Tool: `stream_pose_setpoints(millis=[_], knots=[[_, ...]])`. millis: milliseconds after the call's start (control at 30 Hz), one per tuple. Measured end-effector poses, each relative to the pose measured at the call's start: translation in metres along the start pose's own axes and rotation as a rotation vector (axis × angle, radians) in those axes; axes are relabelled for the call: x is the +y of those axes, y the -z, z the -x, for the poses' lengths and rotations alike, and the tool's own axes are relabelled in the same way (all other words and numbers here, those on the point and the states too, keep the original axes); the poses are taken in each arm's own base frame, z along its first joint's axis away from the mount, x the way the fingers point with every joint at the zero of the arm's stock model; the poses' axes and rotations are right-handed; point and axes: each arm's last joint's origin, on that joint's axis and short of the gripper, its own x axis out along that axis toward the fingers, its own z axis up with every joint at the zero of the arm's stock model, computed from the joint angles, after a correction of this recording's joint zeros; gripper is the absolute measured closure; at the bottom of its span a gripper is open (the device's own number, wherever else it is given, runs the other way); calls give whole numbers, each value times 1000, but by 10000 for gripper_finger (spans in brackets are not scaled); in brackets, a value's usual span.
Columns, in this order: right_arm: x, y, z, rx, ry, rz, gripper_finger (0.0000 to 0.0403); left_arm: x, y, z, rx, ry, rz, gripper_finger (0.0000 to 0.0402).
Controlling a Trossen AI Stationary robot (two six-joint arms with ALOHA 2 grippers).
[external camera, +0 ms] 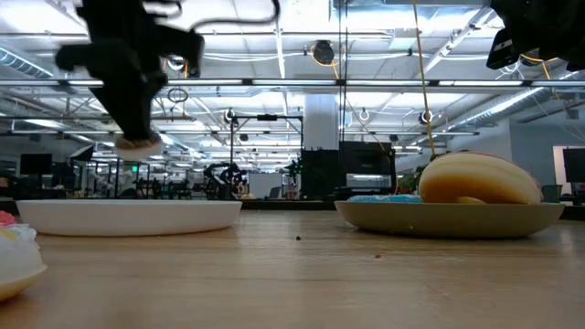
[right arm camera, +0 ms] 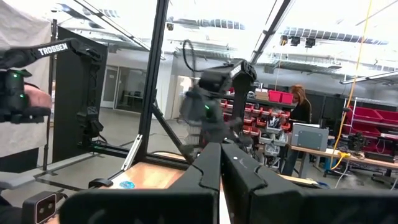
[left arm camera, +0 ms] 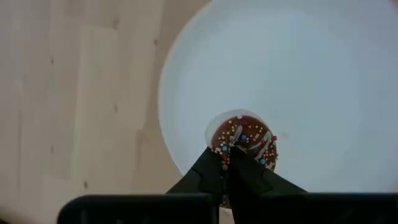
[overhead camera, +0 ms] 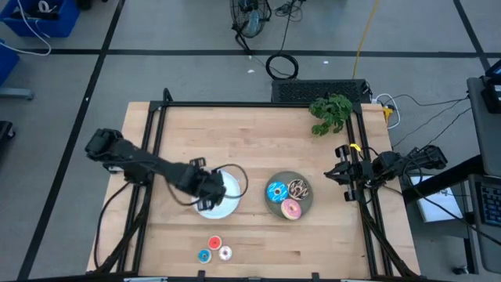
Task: Pick & Place donuts
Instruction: Put the small brown donut into the white plate
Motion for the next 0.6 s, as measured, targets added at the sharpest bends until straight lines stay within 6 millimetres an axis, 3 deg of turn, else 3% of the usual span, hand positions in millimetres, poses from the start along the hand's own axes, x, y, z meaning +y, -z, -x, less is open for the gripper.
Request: stream_pose_setpoints(millis=[133,333,467,600], knots=[[0,0,0,1,0,0,403,16,-5,-21,1,16,-3,376],[0,0,0,1,0,0,403,25,-1,-53,2,140,10,393],[0,0,0,0,0,0,403,28,0,-59,1,152,32,375],[0,0,0,0,0,0,403,30,3,-66,10,155,81,386]])
